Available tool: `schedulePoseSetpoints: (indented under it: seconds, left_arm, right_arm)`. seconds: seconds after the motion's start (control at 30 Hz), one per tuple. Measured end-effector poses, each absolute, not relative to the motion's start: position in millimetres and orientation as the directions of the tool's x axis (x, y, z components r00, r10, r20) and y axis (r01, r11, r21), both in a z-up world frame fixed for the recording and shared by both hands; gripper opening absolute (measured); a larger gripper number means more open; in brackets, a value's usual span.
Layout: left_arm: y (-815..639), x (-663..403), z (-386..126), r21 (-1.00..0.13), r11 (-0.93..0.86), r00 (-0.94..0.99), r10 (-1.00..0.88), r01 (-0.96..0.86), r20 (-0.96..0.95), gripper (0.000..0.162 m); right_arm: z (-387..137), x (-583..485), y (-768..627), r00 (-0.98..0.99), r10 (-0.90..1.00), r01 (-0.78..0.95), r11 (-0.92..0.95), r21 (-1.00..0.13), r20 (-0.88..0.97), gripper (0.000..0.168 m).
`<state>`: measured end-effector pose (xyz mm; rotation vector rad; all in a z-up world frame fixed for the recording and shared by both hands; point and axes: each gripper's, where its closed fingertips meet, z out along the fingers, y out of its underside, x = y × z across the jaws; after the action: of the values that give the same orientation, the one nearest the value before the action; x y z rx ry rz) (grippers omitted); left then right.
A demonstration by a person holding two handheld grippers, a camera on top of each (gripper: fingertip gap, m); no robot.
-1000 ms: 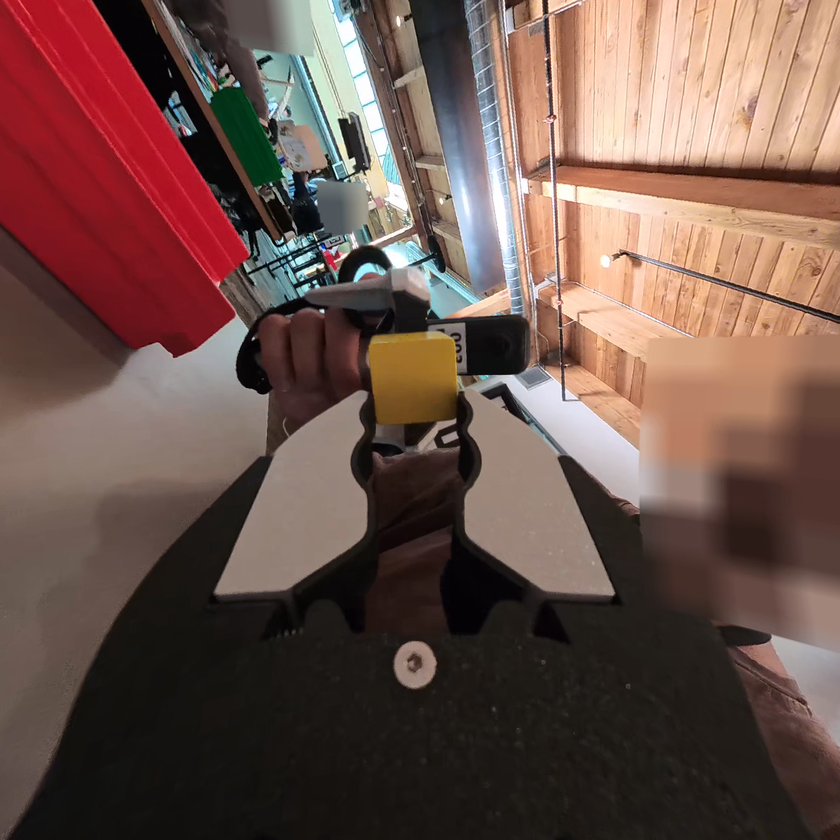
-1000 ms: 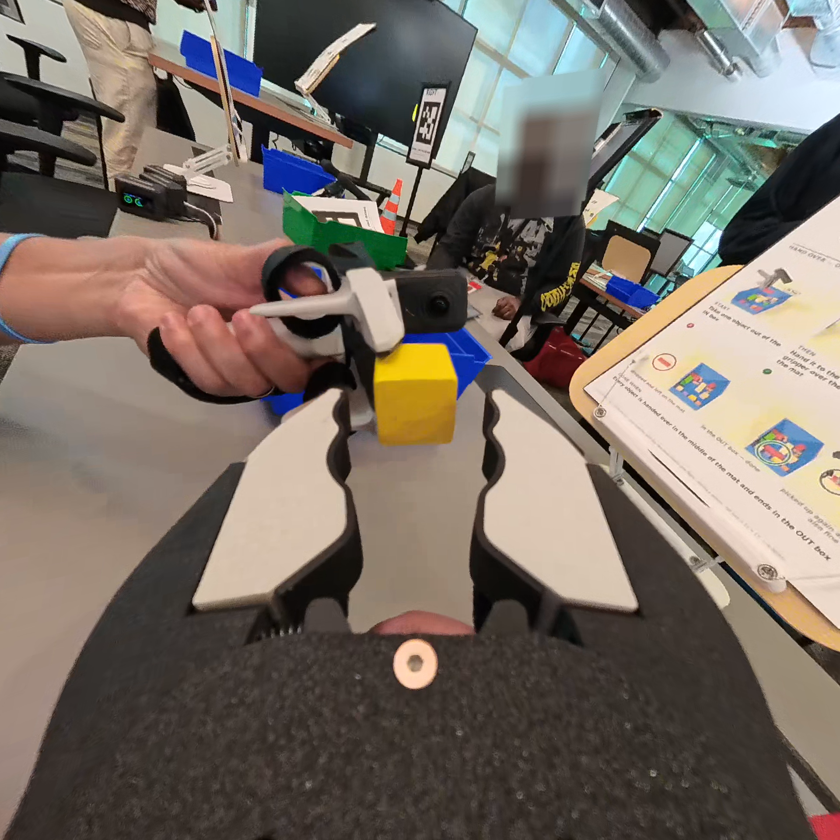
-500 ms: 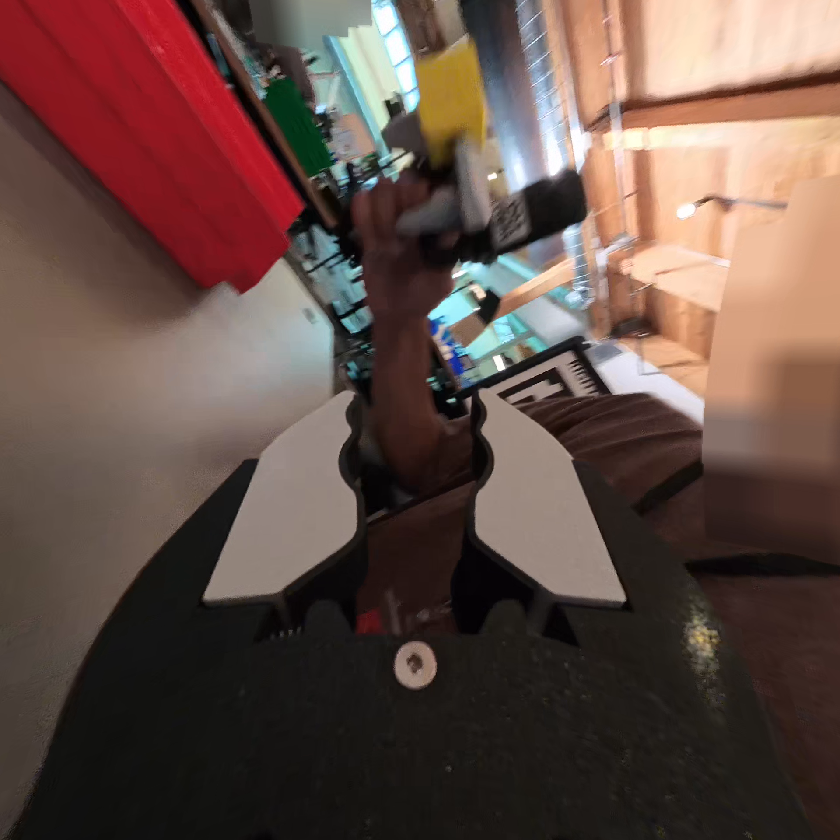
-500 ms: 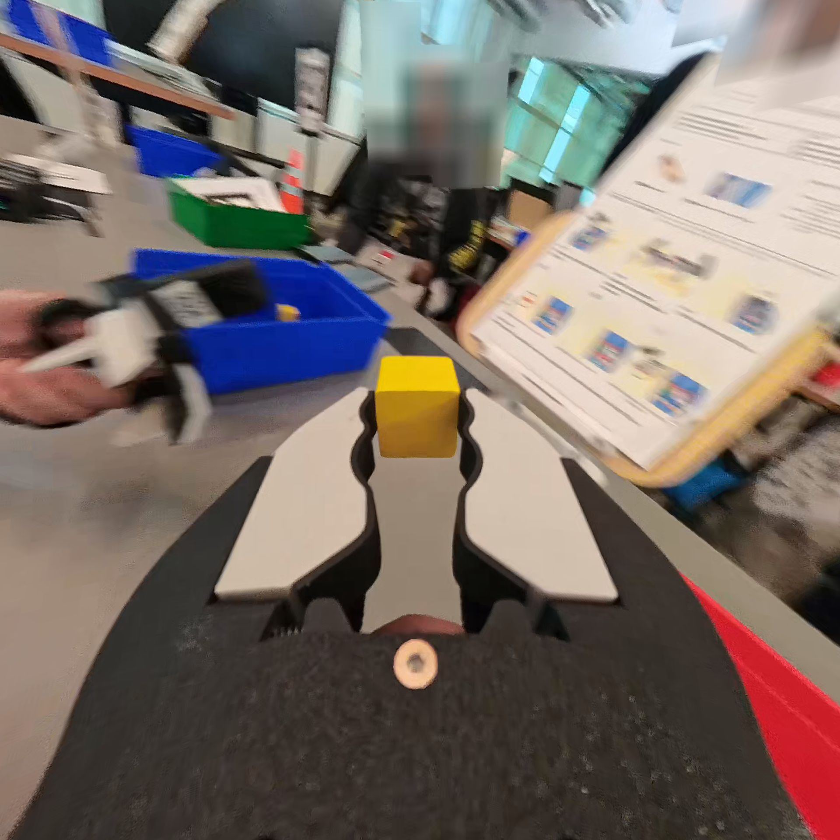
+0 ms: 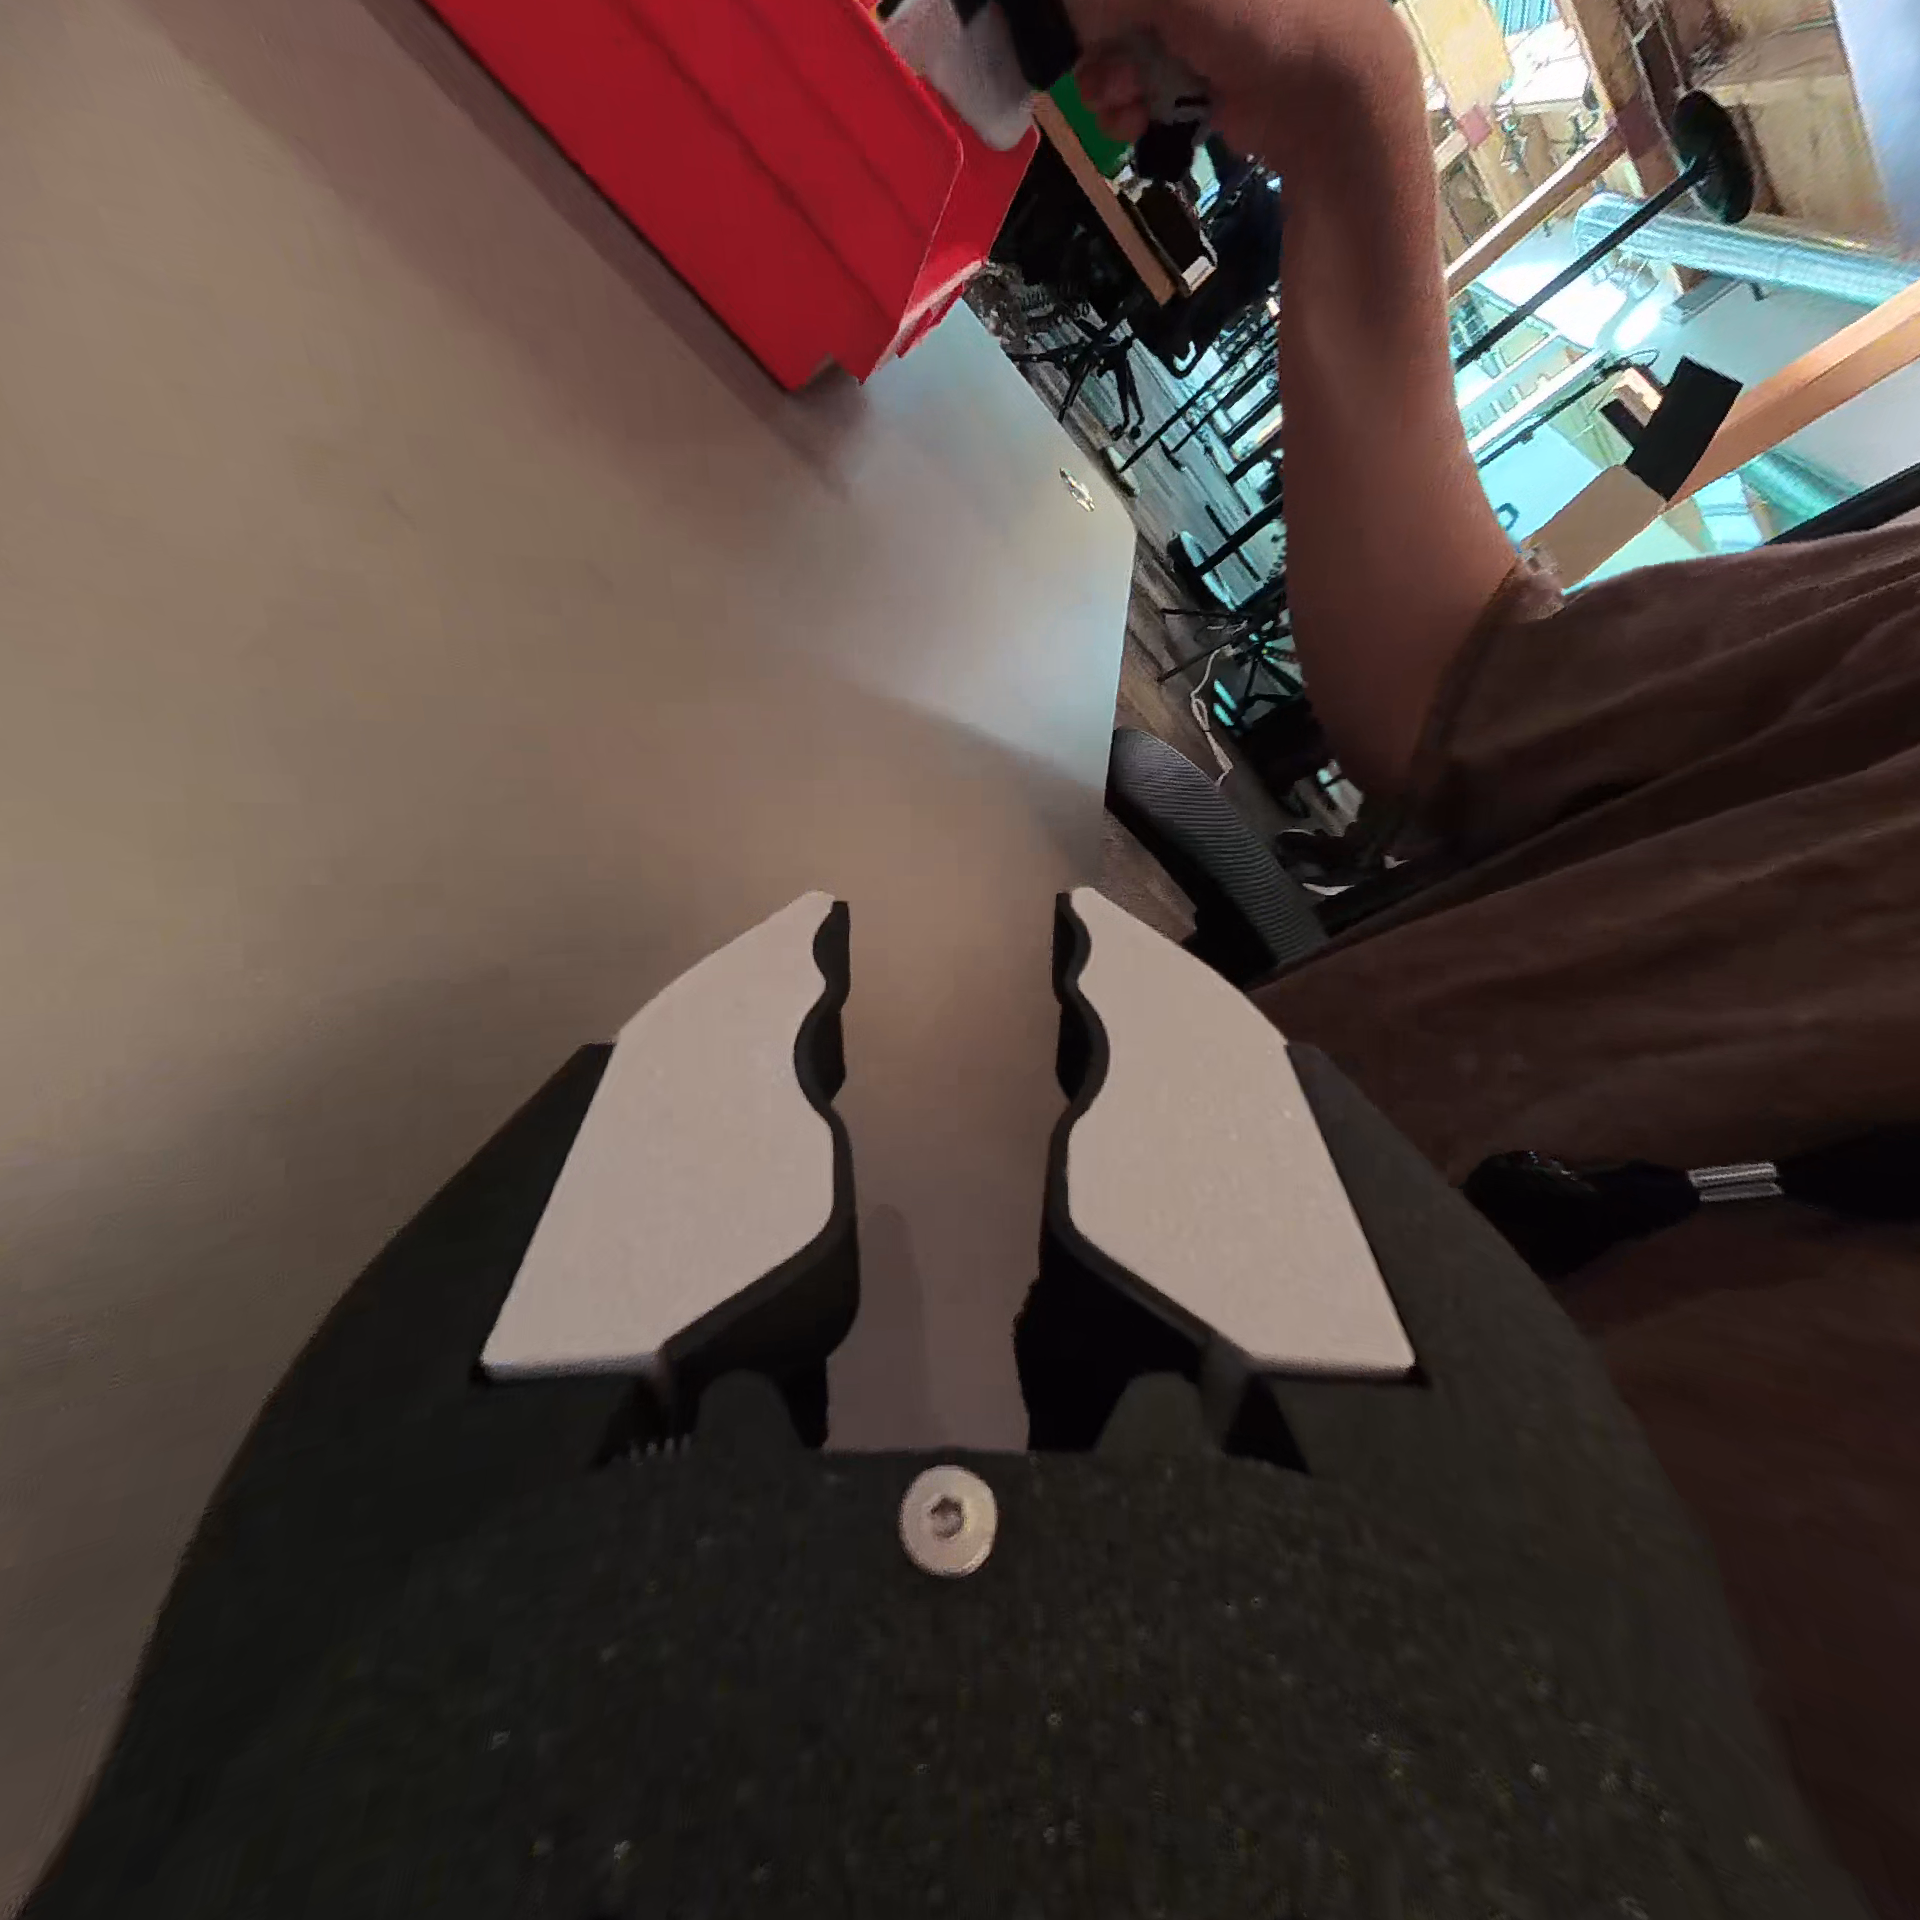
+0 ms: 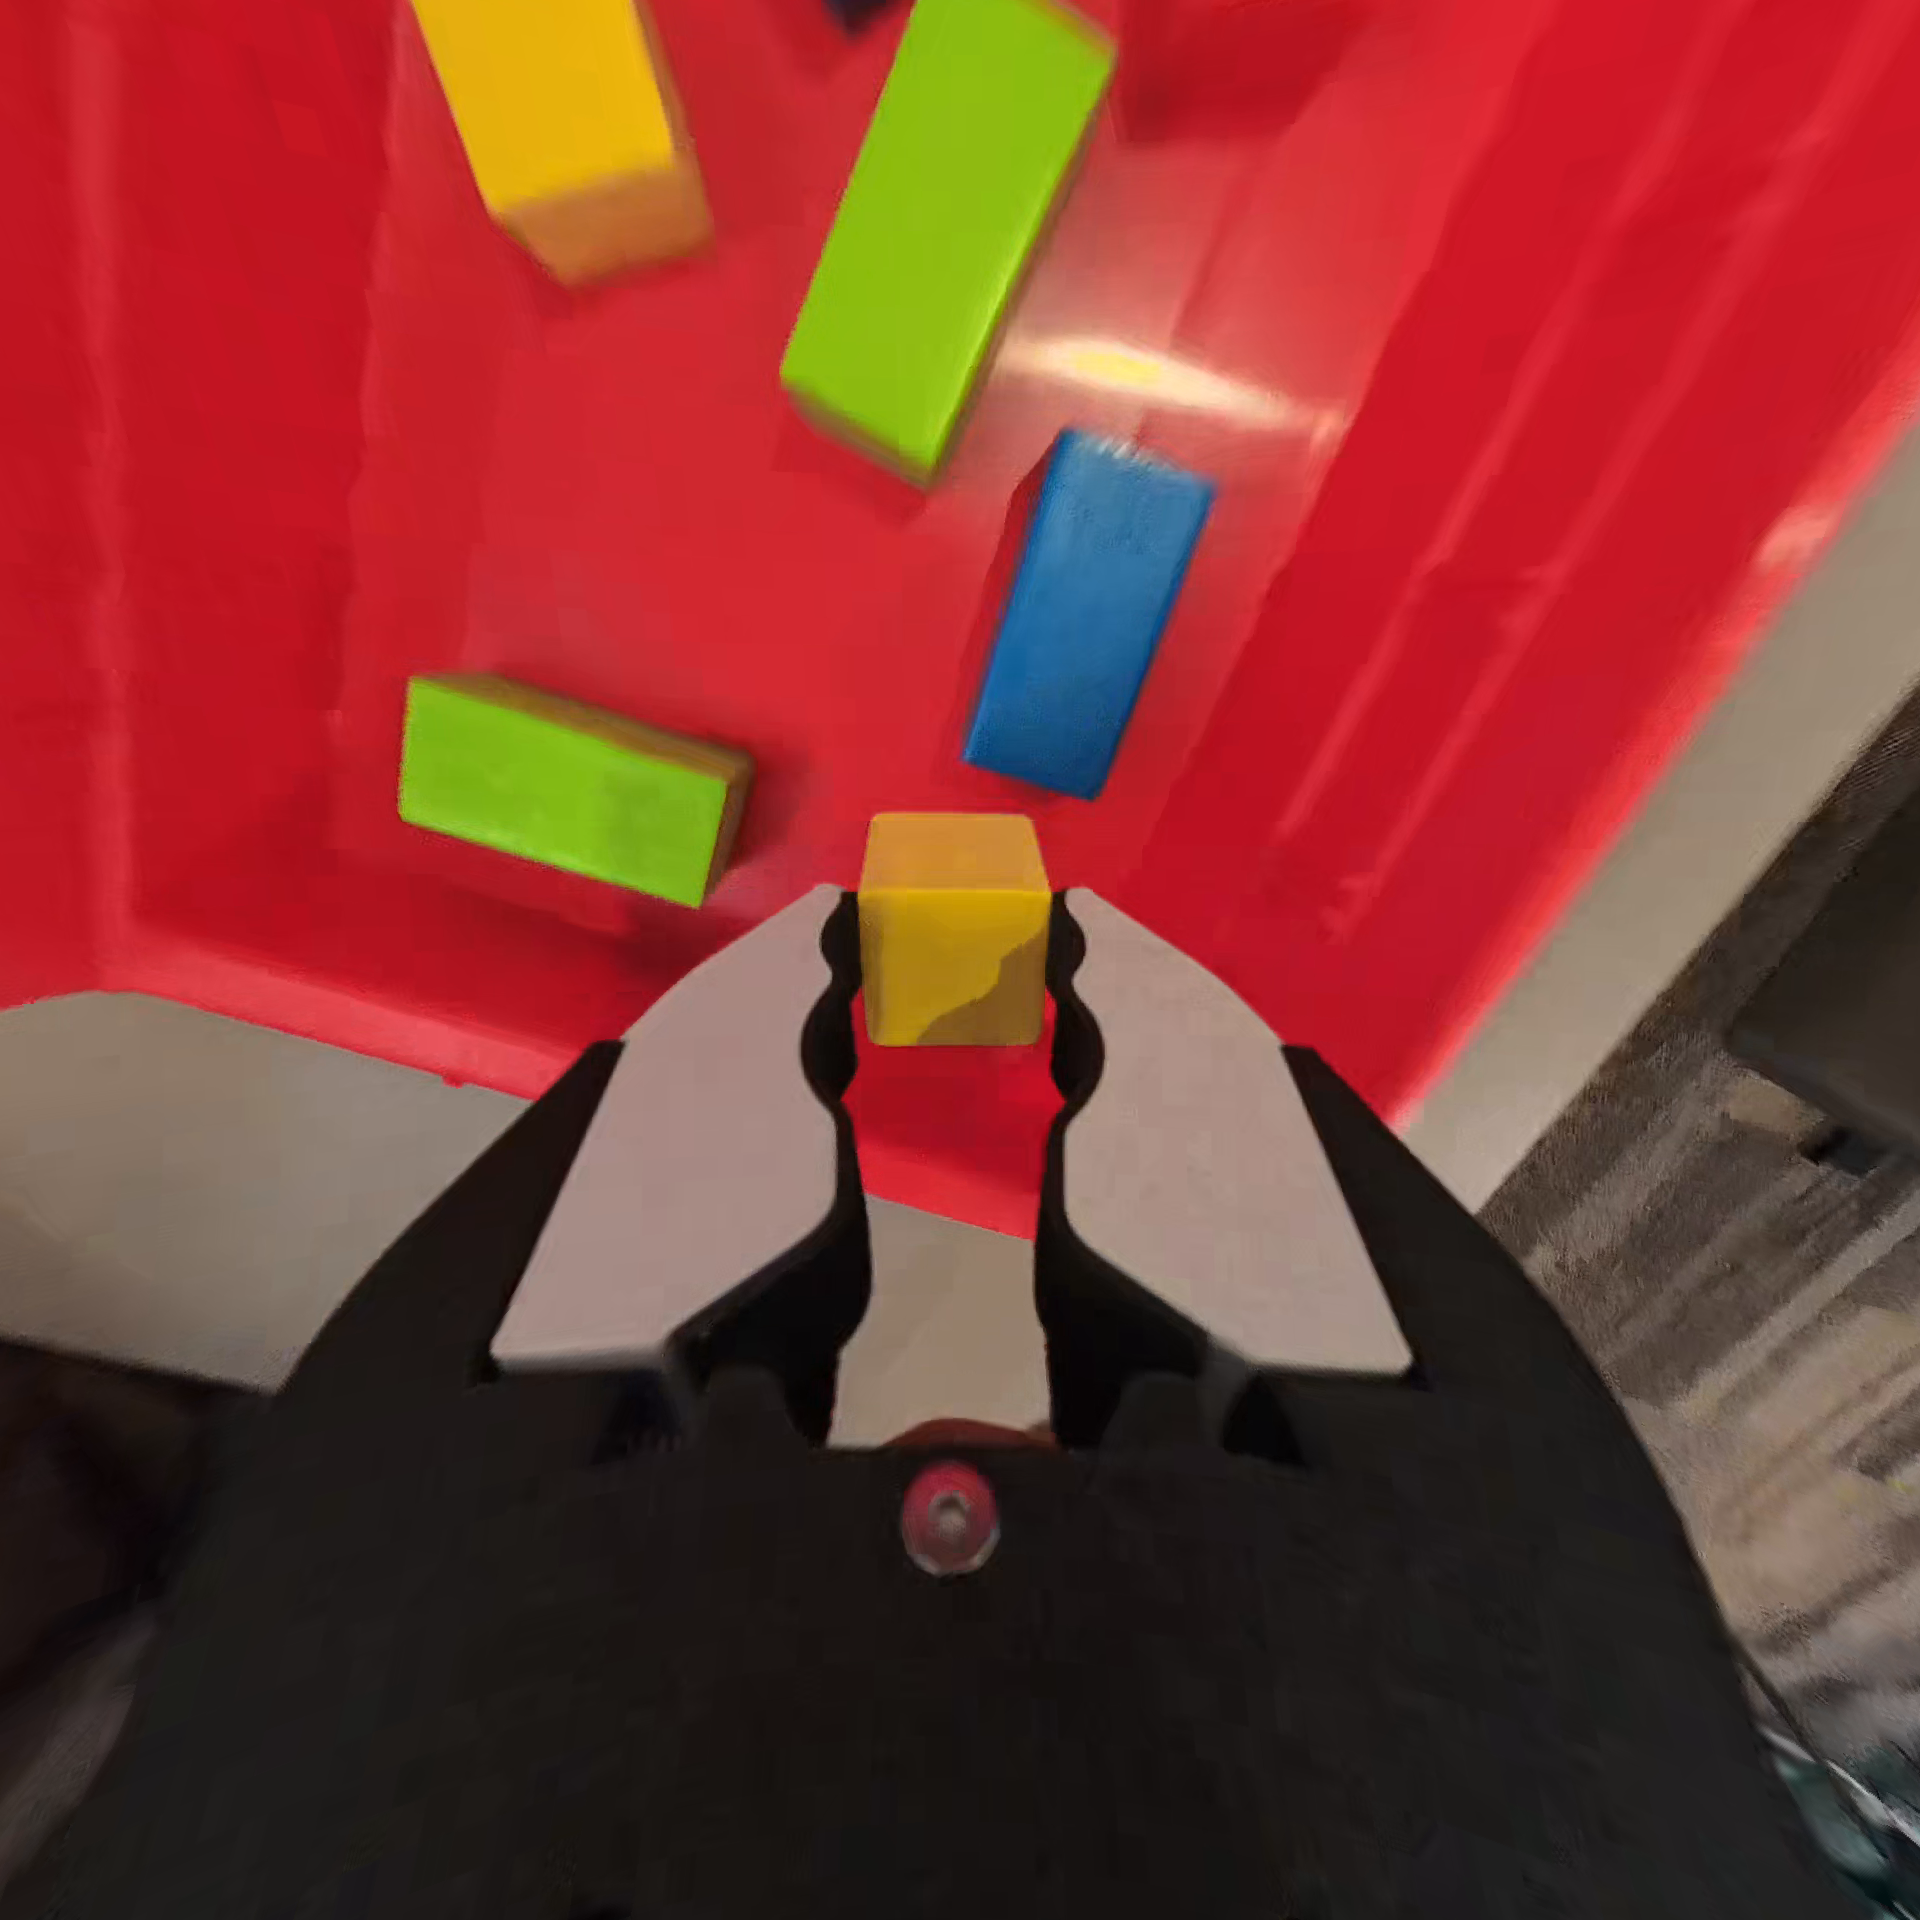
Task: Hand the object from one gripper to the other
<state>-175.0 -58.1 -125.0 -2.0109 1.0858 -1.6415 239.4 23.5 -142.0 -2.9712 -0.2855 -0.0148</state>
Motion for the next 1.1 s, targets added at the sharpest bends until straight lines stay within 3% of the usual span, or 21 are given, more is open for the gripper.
schedulePoseSetpoints:
  seconds: [0.1,0.23,0.37,0.53,0.6,0.7,0.8,0.87,0.93,1.0,1.1]
  left_arm:
    - [-57.3,-178.1,-125.2,-0.653,-0.672,0.042,-0.707,-0.348,0.706,0.037]
    - [-50.5,-184.0,-124.4,-0.657,-0.679,0.055,-0.708,-0.327,0.704,0.037]
    - [-46.5,-187.6,-126.1,-0.649,-0.689,0.067,-0.7,-0.322,0.711,0.037]
    - [-48.4,-186.7,-131.5,-0.65,-0.677,0.084,-0.712,-0.346,0.697,0.037]
    - [-50.7,-185.1,-132.8,-0.648,-0.672,0.082,-0.714,-0.357,0.695,0.037]
    - [-49.0,-184.4,-136.8,-0.652,-0.666,0.111,-0.726,-0.362,0.679,0.039]
    - [-42.2,-186.4,-139.2,-0.67,-0.653,0.149,-0.746,-0.352,0.649,0.042]
    - [-38.1,-188.1,-138.4,-0.685,-0.644,0.162,-0.758,-0.341,0.632,0.043]
    - [-34.2,-189.4,-136.5,-0.699,-0.636,0.169,-0.767,-0.327,0.619,0.045]
    - [-31.2,-190.3,-133.4,-0.713,-0.628,0.168,-0.775,-0.312,0.609,0.045]
    - [-28.8,-192.3,-131.7,-0.718,-0.627,0.169,-0.777,-0.302,0.607,0.046]
  right_arm:
    - [-161.7,236.7,10.4,0.97,0.24,0.239,-0.971,0.008,0.037,0.034]
    - [-176.7,240.7,6.4,0.971,0.233,0.227,-0.969,0.103,0.058,0.034]
    - [-184.9,245.7,3.2,0.965,0.247,0.232,-0.961,0.151,0.088,0.034]
    - [-185.3,246.6,3.1,0.958,0.261,0.246,-0.961,0.13,0.117,0.035]
    - [-179.4,247.9,0.4,0.951,0.272,0.256,-0.959,0.119,0.145,0.045]
    - [-138.9,248.4,5.4,0.942,0.238,0.256,-0.965,-0.051,0.236,0.051]
    - [-76.1,232.1,15.9,0.956,0.12,0.225,-0.885,-0.407,0.269,0.05]
    - [-41.0,202.1,24.8,0.979,0.074,0.187,-0.703,-0.686,0.19,0.05]
    - [-20.5,163.2,25.6,0.994,0.09,0.094,-0.447,-0.889,0.059,0.049]
    - [-21.8,133.9,17.0,0.993,0.101,-0.029,-0.236,-0.971,-0.055,0.048]
    - [-65.2,114.0,0.8,0.99,0.038,-0.129,-0.182,-0.975,-0.138,0.047]
